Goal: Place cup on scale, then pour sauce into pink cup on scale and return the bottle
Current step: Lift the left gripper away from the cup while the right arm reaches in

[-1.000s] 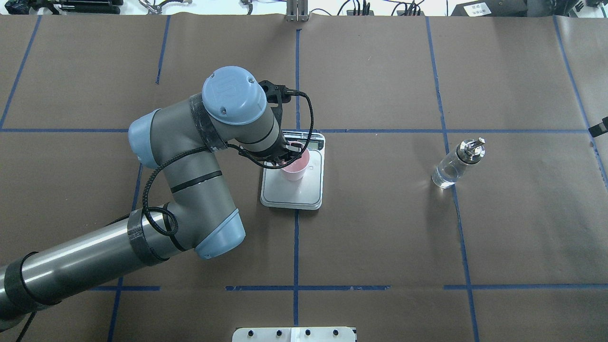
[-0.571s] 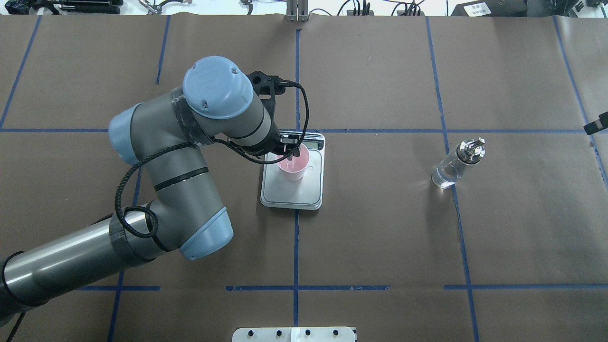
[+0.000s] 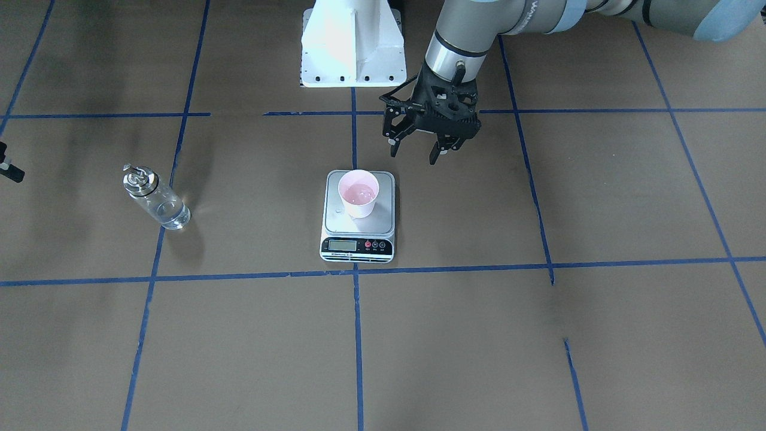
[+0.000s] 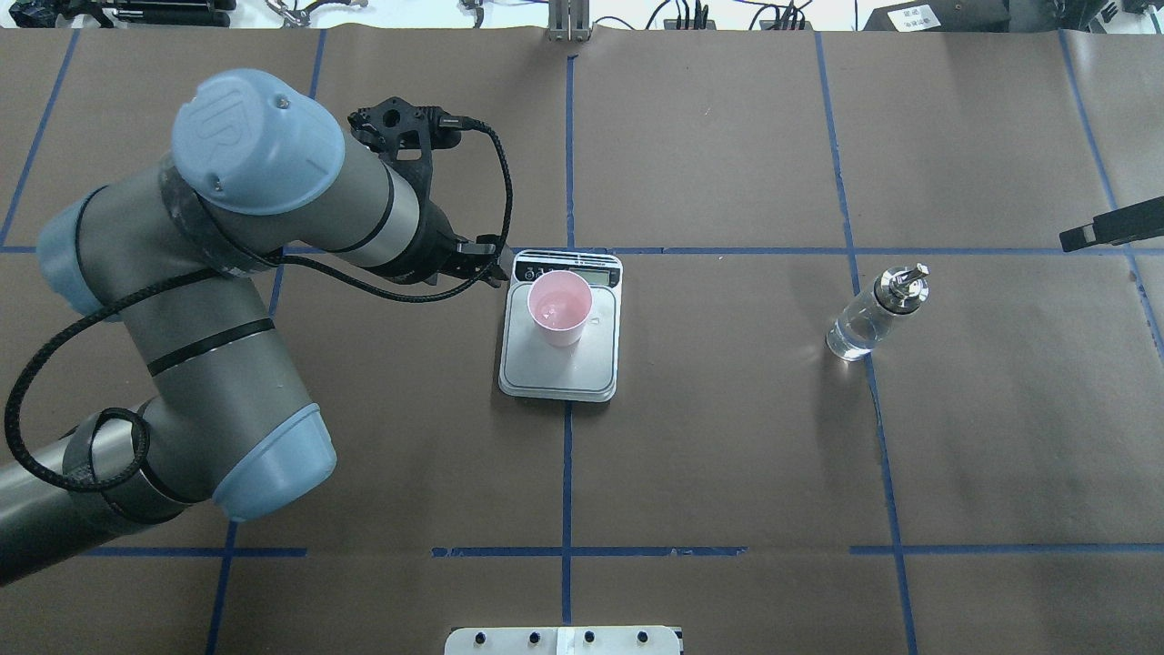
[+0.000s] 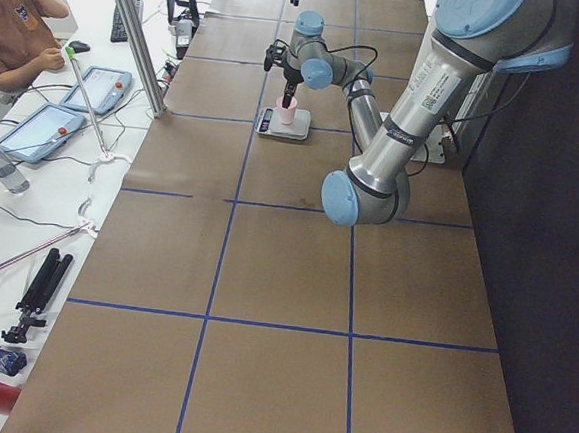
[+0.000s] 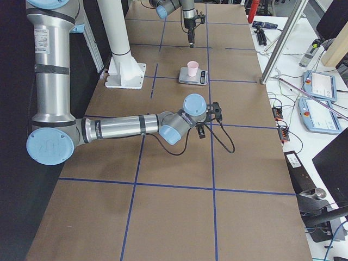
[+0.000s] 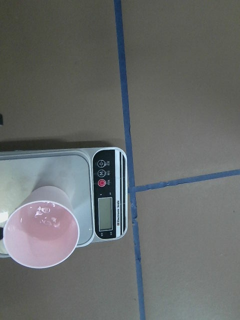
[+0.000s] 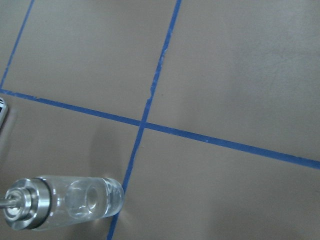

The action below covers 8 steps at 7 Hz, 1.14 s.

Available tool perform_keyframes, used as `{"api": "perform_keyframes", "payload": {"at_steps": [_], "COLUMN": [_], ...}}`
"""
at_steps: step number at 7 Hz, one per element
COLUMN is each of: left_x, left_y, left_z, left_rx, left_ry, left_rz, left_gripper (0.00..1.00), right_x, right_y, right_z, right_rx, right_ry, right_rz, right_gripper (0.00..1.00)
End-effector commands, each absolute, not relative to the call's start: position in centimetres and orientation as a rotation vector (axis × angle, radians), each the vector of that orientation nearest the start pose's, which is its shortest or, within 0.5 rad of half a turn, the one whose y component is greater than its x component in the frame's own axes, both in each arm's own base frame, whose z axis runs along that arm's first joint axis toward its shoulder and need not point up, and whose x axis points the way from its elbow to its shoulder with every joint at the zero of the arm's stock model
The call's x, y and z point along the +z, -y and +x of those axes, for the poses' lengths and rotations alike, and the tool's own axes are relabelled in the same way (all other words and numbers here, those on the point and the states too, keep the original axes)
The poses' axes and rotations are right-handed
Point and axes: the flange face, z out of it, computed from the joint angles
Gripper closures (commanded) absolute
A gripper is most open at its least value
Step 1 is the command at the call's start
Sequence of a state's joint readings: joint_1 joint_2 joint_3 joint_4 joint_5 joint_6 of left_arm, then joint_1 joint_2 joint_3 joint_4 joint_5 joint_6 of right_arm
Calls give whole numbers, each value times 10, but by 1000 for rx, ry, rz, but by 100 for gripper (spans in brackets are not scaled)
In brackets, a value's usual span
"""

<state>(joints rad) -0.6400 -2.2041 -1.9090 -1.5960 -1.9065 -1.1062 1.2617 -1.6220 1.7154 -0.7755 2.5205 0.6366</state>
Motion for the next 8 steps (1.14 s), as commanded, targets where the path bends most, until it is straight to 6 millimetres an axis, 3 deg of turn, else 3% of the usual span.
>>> {"api": "perform_keyframes", "payload": {"at_steps": [1,2,3,5,7,8], "left_x": [151,150,150,163,176,179], "left_y": [444,444,444,446,446,447], "left_z": [425,425,425,419,419,423], "left_rx": [2,1,0,-6,-9,-7], "left_ry": [-998,-1000,-1001,-987,-969,-966], "left_rz": [254,254,254,253,242,238], "left_gripper": [24,24,24,24,24,24], "right_x": [501,488,499,500,492,493], "right_y": [441,436,414,379,355,337], "right_z": [-131,-138,-152,-226,-274,-309], "right_rx": [-125,-119,-128,-145,-120,-55], "right_ry": [1218,1223,1234,1153,1131,1091], "right_rz": [329,407,440,523,553,599], "right_gripper": [0,0,0,0,0,8]}}
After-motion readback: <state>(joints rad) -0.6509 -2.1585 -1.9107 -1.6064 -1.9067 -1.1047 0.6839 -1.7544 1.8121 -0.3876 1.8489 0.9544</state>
